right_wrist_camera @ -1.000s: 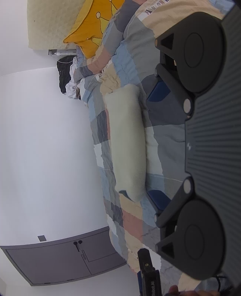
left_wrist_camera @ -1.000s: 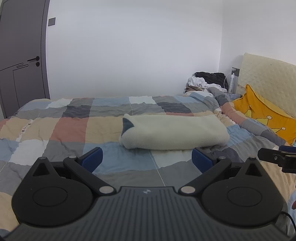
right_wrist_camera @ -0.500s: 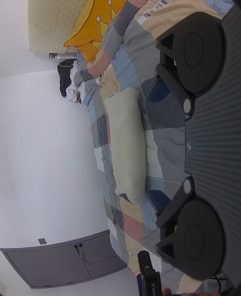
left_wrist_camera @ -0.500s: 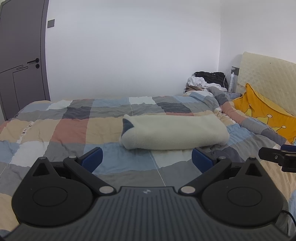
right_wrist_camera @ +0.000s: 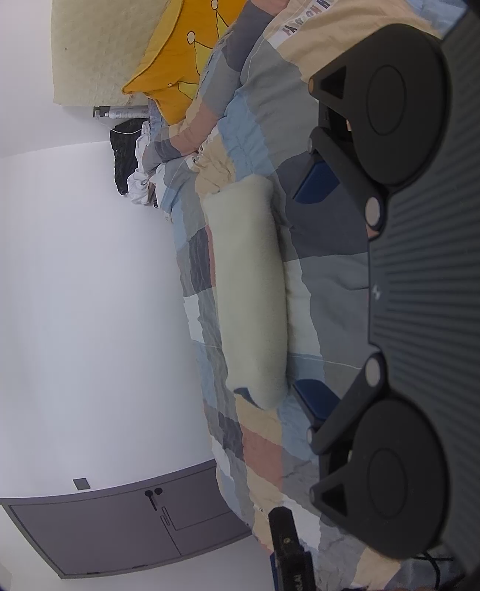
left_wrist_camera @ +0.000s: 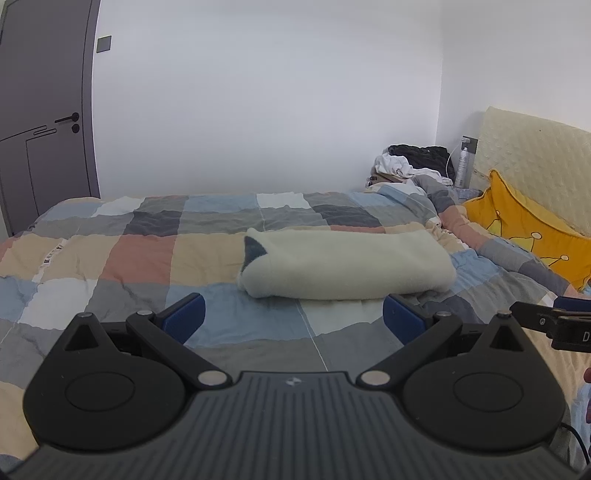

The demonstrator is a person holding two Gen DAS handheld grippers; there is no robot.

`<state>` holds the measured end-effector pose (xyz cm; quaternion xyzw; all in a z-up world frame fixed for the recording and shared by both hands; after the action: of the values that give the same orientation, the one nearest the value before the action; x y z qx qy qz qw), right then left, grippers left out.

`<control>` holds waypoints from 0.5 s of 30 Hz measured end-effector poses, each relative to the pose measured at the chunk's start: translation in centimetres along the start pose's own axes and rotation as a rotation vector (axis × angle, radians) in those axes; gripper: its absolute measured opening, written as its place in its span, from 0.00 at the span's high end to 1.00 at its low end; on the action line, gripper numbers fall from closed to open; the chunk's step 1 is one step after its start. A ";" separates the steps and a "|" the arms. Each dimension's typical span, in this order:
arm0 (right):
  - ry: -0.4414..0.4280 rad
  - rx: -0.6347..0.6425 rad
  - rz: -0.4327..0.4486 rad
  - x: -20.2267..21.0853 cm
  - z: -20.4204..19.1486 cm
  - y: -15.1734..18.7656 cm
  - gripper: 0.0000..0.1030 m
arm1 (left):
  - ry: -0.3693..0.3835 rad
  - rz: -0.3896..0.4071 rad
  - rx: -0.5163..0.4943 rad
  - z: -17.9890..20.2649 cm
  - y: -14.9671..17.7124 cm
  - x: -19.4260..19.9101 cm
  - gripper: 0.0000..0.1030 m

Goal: Fold large clothes

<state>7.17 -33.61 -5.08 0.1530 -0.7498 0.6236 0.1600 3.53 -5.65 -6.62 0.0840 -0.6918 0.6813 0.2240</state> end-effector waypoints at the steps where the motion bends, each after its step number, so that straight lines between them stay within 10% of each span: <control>1: 0.002 0.001 0.001 0.0 0.0 0.0 0.00 | 0.000 0.001 0.000 0.0 0.0 0.0 0.00; 15: 0.008 0.006 0.016 0.7 -0.5 0.0 0.00 | 0.002 0.014 0.008 0.2 -0.2 1.2 0.00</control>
<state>6.53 -33.12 -4.67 0.1450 -0.7484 0.6277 0.1579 2.53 -5.60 -5.88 0.0794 -0.6894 0.6857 0.2196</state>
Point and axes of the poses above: each gripper's, at about its wrist camera, not at the fingertips, and x roughly against the way its jaws point, z to its right, y to its underside, the point moved 7 cm from there along -x, roughly the way its jaws point, and after that the axes turned 1 degree about y, right-handed, at the moved point
